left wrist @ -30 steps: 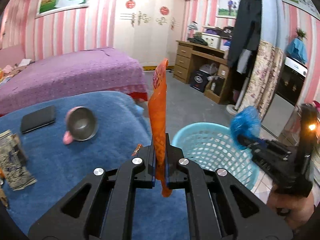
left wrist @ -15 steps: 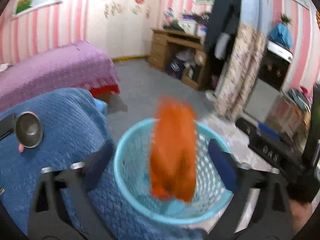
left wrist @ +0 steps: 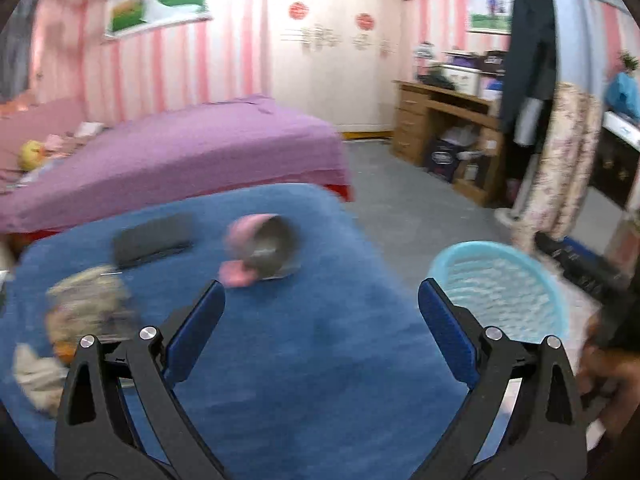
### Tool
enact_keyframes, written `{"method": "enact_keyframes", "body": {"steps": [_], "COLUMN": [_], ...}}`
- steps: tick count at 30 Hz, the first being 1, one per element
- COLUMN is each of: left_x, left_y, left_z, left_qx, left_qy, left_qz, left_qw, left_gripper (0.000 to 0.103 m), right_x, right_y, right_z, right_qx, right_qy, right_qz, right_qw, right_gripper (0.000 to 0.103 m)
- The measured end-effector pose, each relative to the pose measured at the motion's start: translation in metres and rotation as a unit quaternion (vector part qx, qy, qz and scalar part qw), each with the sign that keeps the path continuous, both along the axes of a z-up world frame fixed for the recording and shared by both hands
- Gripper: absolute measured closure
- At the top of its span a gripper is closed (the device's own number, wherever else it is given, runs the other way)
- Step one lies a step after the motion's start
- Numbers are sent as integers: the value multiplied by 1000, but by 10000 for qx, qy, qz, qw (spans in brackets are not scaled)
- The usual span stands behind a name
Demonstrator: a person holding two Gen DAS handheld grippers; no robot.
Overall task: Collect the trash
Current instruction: 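Move both tools back over the remaining trash on the blanket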
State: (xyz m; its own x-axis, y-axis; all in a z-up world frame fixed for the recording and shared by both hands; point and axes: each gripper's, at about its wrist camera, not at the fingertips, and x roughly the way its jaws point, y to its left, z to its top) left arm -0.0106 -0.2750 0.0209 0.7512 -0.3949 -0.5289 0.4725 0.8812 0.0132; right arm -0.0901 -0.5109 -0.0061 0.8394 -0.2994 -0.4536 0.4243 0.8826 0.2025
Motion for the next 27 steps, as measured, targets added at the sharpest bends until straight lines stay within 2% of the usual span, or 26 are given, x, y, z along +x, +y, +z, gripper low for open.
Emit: {"method": "enact_keyframes", "body": {"steps": [6, 11, 17, 23, 27], "left_x": [8, 15, 22, 22, 21], "left_y": [104, 175, 227, 265, 280], "left_z": [-3, -17, -35, -52, -59], "left_qx": [-39, 0, 46, 97, 89], "left_qy": [-85, -49, 203, 376, 415], "left_qz": [900, 1442, 1621, 1733, 1771], "left_qw": [9959, 9895, 9866, 9841, 9833], "left_gripper": [8, 8, 8, 8, 8], "right_x": [35, 57, 72, 81, 85], "right_y": [80, 149, 218, 249, 251], "right_z": [10, 12, 10, 6, 5], "right_qx": [-129, -69, -157, -191, -187], "right_qy": [-32, -26, 12, 95, 132], "right_qz": [914, 1548, 2149, 2349, 2306], "right_qw": [9957, 9879, 9765, 9718, 9728], "right_gripper": [21, 20, 18, 18, 18]}}
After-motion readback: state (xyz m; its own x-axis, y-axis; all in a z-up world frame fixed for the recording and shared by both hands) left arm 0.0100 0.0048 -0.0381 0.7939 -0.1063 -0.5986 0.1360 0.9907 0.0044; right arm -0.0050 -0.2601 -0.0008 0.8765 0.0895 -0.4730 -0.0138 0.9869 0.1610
